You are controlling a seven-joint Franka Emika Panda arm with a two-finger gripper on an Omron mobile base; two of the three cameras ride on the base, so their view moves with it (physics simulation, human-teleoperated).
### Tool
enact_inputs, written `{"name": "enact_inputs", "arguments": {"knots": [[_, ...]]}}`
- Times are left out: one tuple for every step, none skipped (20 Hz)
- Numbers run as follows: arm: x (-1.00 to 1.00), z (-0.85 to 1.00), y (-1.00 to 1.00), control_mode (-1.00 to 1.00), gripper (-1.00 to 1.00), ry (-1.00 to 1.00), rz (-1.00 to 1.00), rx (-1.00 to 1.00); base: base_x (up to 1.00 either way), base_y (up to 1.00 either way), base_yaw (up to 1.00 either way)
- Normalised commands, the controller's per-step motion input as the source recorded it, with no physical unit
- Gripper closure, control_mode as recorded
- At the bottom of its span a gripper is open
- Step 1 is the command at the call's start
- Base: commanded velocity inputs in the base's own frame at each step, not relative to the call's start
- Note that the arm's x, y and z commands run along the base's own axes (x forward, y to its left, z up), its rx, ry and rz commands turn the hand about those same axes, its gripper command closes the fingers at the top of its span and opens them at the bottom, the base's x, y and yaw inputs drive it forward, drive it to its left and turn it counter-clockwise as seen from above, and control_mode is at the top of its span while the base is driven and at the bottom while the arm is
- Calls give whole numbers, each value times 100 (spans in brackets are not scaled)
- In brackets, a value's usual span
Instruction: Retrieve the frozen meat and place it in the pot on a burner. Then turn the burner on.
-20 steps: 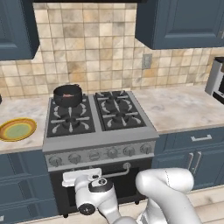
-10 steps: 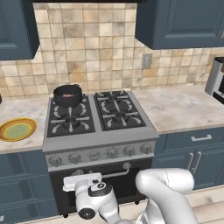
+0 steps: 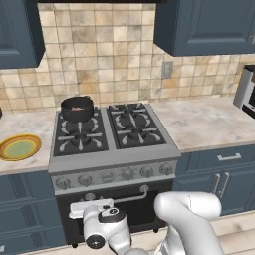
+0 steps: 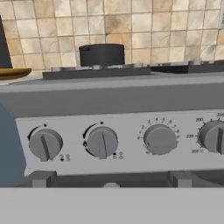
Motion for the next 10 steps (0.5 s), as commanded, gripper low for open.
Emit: {"name": "enact_inputs", "arguments": {"knots": [[9,-25,7,-100,-100,16,0,0,0,0,0],[9,-26,6,-100,-100,16,0,0,0,0,0],[6,-16,1,-100,-100,13,0,0,0,0,0],[4,-4,0,-100,-100,9,0,0,0,0,0],[6,0,0,-100,-100,3,0,0,0,0,0],[15,0,0,-100,-100,0,0,0,0,0,0],[16,0,0,-100,-100,0,0,0,0,0,0],[16,0,0,-100,-100,0,0,0,0,0,0],[19,0,0,-100,-100,0,0,0,0,0,0],[15,0,0,-100,-100,-3,1,0,0,0,0]]}}
